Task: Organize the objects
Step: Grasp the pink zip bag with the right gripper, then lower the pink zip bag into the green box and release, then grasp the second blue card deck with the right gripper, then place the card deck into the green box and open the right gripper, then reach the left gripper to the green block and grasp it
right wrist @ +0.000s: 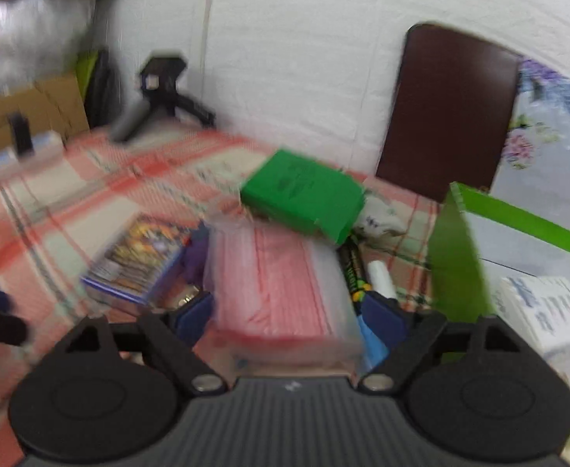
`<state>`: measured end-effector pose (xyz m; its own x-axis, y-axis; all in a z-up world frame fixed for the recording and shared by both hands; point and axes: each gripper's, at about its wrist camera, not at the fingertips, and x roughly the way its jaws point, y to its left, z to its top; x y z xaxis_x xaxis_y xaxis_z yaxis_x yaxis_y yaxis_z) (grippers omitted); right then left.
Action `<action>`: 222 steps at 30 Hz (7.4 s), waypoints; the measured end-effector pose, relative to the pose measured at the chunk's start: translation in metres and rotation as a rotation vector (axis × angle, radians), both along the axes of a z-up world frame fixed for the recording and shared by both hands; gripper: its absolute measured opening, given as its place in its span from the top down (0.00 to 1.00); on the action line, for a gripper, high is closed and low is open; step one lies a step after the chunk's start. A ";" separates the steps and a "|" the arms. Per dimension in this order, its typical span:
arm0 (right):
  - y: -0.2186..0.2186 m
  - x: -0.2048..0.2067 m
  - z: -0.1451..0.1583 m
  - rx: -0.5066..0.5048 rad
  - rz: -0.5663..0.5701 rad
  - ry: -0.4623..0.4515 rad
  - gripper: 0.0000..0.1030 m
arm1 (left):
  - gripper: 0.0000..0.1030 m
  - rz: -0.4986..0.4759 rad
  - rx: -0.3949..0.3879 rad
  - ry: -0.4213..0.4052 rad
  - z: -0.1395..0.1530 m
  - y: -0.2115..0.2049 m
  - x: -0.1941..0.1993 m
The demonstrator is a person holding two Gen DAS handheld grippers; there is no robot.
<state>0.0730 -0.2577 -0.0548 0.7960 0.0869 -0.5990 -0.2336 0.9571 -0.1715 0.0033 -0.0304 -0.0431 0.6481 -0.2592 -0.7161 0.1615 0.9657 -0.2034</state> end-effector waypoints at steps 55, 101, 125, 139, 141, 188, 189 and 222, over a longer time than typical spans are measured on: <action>-0.123 -0.092 0.050 0.138 -0.262 -0.264 0.46 | 0.47 -0.500 -0.131 -0.201 0.082 -0.225 0.056; -0.012 -0.144 0.013 0.202 -0.170 -0.111 0.26 | 0.41 -0.090 0.101 -0.167 0.008 -0.046 0.003; 0.083 -0.018 -0.007 0.204 0.079 0.063 0.34 | 0.42 -0.069 0.009 -0.080 0.002 -0.019 0.076; 0.078 -0.068 -0.004 0.186 0.087 0.034 0.37 | 0.70 -0.120 -0.056 -0.066 0.004 -0.022 0.030; 0.075 -0.083 -0.004 0.182 0.090 0.025 0.37 | 0.71 -0.123 -0.068 -0.062 0.004 -0.024 0.018; -0.118 -0.045 0.038 -0.006 -0.421 -0.201 0.51 | 0.57 -0.334 -0.010 -0.194 0.054 -0.167 0.045; -0.118 -0.042 0.036 -0.019 -0.433 -0.189 0.49 | 0.57 -0.327 -0.001 -0.183 0.050 -0.164 0.044; 0.011 0.042 -0.012 0.171 -0.156 0.057 0.17 | 0.53 -0.017 0.010 -0.133 -0.005 0.002 0.048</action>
<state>0.1149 -0.2469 -0.0669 0.7732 0.0697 -0.6304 -0.0851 0.9964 0.0058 0.0514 -0.0285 -0.0480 0.7333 -0.2646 -0.6263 0.2031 0.9643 -0.1696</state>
